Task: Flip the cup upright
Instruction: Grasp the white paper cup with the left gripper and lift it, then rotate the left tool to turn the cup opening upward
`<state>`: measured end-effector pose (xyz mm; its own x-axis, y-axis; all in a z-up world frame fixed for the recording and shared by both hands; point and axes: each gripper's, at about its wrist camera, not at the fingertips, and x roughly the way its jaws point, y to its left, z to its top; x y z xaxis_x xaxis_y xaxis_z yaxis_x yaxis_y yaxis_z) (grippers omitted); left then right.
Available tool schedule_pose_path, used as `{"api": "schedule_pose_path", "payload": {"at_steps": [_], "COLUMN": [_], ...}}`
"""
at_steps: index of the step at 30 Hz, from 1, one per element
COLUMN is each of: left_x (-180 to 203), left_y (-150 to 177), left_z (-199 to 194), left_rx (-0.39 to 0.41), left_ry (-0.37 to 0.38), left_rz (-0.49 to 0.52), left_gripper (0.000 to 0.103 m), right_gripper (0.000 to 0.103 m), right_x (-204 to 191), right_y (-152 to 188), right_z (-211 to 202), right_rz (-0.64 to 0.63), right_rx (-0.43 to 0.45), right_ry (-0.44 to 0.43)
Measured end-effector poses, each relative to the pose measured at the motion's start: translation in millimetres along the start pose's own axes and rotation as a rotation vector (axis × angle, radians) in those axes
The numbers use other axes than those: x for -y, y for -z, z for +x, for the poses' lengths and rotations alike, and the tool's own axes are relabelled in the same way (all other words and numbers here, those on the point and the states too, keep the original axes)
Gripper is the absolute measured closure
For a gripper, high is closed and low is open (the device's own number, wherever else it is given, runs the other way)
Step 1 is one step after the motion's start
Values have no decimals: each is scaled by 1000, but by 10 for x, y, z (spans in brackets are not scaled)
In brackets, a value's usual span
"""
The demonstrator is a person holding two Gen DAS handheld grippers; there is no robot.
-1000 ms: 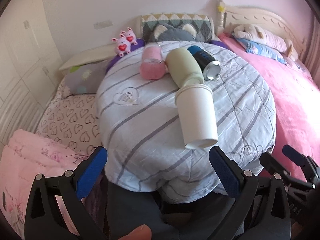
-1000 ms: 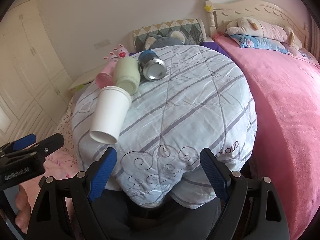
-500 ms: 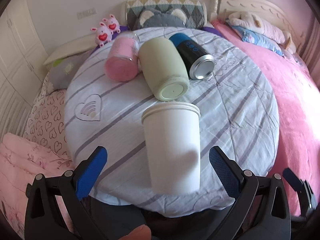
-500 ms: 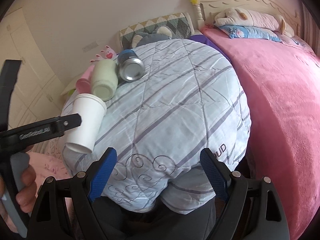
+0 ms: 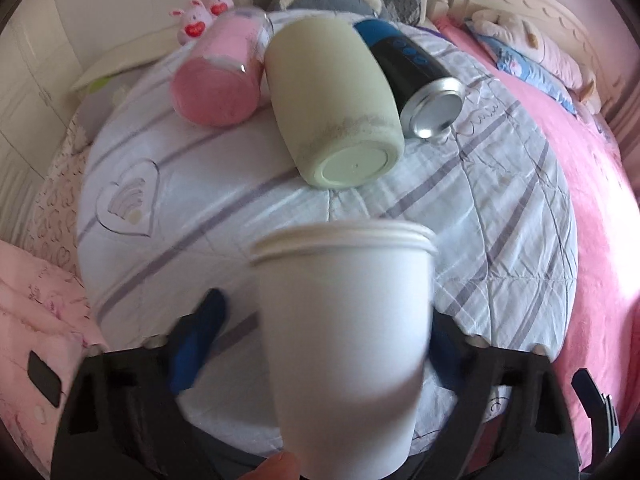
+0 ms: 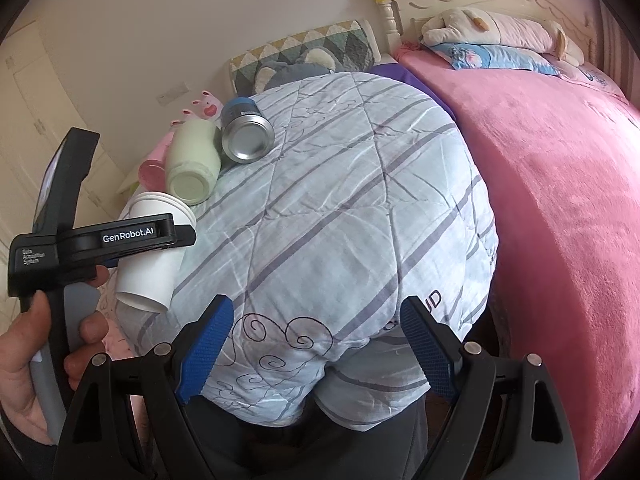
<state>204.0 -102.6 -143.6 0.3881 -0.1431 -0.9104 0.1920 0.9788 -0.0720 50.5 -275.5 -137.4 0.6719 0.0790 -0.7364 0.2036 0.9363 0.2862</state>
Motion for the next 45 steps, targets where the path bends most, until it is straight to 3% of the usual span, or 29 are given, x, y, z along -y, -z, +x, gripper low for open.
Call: {"api": "schedule_pose_path", "payload": {"at_steps": [3, 7, 16, 19, 20, 23, 25, 35, 39, 45], "left_x": [-35, -82, -115, -135, -148, -158, -177, -301, -268, -268], "left_y": [32, 68, 102, 98, 140, 294, 381, 721, 808, 898], "left_z": [-20, -130, -547, -611, -667, -735, -689, -393, -317, -293], "left_rx": [5, 34, 261, 406, 516, 747, 822, 895, 875, 873], "left_ry": [13, 50, 39, 21, 9, -5, -37, -57, -65, -77], "left_rz": [2, 26, 130, 153, 167, 207, 211, 202, 198, 201], "left_gripper": [35, 35, 35, 35, 35, 35, 35, 34, 33, 14], "right_gripper": [17, 17, 17, 17, 17, 17, 17, 17, 17, 17], "right_x": [0, -18, -120, -135, -140, -131, -100, -82, -167, -309], "right_y": [-2, 5, 35, 43, 44, 61, 77, 119, 128, 146], "right_z": [3, 16, -19, -22, -25, -40, -37, 18, 49, 58], "right_rz": [-1, -5, -20, -23, -24, -25, -17, -15, -31, -62], "right_rx": [0, -6, -3, -4, -4, -5, -11, -42, -51, -55], "right_ry": [2, 0, -4, -1, 1, 15, 31, 77, 75, 69]}}
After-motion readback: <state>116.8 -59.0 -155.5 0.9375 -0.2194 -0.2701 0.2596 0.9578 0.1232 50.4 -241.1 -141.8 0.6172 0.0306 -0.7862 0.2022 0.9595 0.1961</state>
